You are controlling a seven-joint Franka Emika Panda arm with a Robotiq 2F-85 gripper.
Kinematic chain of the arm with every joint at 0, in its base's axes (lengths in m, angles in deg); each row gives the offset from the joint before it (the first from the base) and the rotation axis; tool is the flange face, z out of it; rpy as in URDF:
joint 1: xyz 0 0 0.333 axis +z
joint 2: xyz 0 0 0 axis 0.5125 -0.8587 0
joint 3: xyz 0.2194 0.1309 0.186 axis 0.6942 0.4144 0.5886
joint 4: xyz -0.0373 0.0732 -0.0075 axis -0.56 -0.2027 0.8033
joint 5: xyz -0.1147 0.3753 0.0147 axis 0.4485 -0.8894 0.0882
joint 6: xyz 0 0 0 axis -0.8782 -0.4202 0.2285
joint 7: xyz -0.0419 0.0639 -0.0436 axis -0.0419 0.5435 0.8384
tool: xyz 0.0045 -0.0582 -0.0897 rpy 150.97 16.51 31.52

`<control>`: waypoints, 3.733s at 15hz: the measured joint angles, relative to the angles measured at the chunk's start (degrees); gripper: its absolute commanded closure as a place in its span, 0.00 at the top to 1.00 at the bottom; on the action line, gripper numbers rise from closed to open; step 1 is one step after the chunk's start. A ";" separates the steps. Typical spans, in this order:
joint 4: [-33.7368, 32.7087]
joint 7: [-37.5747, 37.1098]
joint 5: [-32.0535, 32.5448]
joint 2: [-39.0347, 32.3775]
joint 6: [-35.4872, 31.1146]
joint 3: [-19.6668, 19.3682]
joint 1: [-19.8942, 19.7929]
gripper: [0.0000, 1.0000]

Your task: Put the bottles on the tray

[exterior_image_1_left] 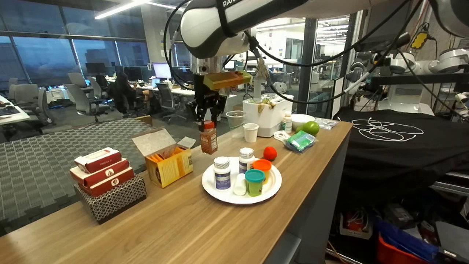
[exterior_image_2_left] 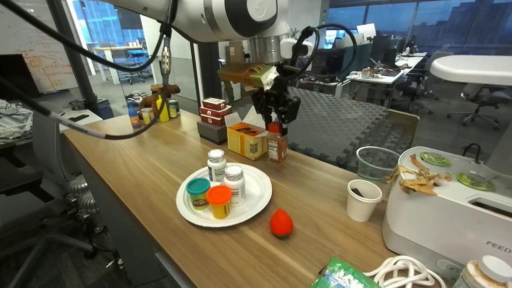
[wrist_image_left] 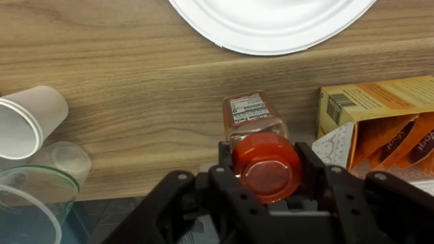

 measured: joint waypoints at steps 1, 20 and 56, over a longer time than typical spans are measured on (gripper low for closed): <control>0.56 -0.54 0.30 0.83 -0.05 -0.03 0.38 0.24; 41.00 -8.74 1.08 23.94 -13.99 -0.48 3.00 0.24; 64.13 -7.30 -1.63 39.04 -26.45 -3.41 -4.48 1.00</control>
